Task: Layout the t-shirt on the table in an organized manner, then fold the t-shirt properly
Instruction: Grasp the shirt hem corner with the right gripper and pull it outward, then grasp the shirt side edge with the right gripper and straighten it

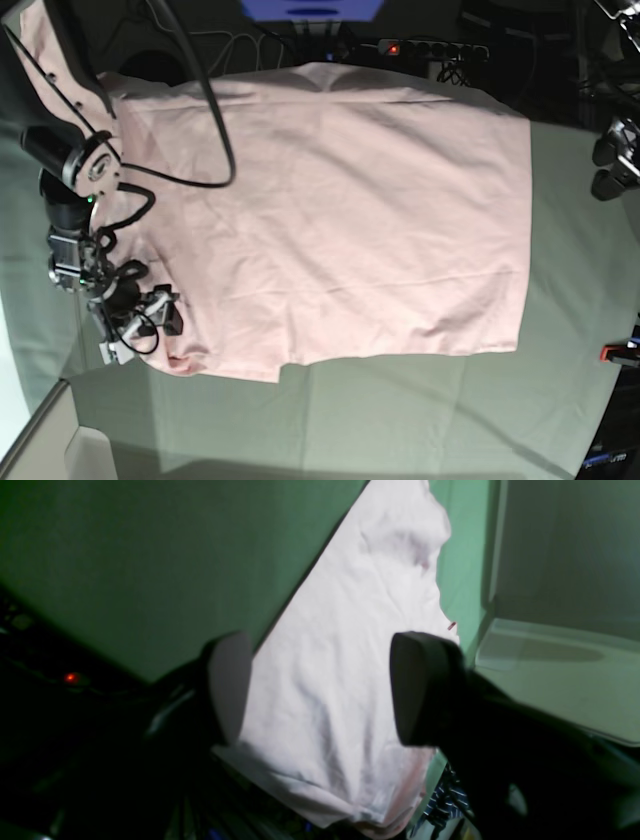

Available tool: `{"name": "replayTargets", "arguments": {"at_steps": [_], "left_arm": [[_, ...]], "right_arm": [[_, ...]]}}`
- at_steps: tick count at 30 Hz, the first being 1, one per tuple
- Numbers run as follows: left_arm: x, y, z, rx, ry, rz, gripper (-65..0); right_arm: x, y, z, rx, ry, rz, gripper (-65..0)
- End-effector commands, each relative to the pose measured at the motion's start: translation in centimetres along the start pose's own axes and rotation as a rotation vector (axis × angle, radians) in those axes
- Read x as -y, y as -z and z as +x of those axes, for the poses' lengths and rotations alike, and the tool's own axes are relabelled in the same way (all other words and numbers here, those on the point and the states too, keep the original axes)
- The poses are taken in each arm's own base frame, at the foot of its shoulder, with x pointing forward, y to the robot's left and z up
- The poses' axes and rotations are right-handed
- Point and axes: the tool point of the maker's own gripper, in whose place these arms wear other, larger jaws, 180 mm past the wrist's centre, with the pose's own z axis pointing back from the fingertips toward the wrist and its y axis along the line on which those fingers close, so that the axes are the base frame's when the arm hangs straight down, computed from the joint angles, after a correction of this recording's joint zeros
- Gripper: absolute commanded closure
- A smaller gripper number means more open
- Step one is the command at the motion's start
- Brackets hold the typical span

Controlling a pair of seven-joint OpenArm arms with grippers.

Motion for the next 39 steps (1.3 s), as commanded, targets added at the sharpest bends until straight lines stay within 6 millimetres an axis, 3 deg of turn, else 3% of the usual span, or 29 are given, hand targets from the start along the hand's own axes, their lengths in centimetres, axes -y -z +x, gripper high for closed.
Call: {"name": "replayTargets", "arguments": {"at_steps": [1, 6, 10, 13, 18, 21, 23, 27, 35, 39], "left_arm": [[0.7, -0.6, 0.9, 0.017, 0.023, -0.016, -42.6], [0.9, -0.5, 0.9, 0.018, 0.021, -0.021, -42.6], [0.9, -0.5, 0.8, 0.018, 0.02, -0.023, -42.6], [0.9, -0.4, 0.9, 0.019, 0.02, -0.024, -42.6], [1.0, -0.4, 0.8, 0.017, 0.021, -0.024, -42.6], [1.5, -0.2, 1.2, 0.025, 0.024, -0.039, -42.6], [1.5, 0.0, 1.2, 0.025, 0.02, -0.041, -42.6], [1.6, 0.0, 1.1, 0.025, 0.02, -0.042, -42.6], [2.1, 0.3, 1.4, 0.029, 0.02, -0.058, -42.6], [2.2, 0.4, 1.5, 0.03, 0.02, -0.06, -42.6]], "right_arm": [[0.7, -0.2, 3.4, 0.09, -0.009, -0.008, -27.9], [2.6, -0.3, 4.0, 0.119, -0.012, -0.115, -0.5], [3.8, -0.7, 3.2, 0.105, -0.012, -0.171, 0.0], [5.1, -1.8, 3.9, 0.137, -0.042, -0.214, 0.0], [5.9, -4.9, 3.9, 0.202, -0.144, -0.295, 0.0], [5.5, -7.0, 3.4, 0.251, -0.155, -0.336, 0.0], [3.9, -7.6, 2.9, 0.271, -0.153, -0.305, 0.0], [0.2, -8.6, -1.2, 0.227, -0.142, -0.231, 0.0], [-3.6, -11.8, -10.0, 0.094, -0.103, -0.226, 0.0], [-4.1, -12.5, -11.4, 0.059, -0.113, -0.225, 0.0]]}}
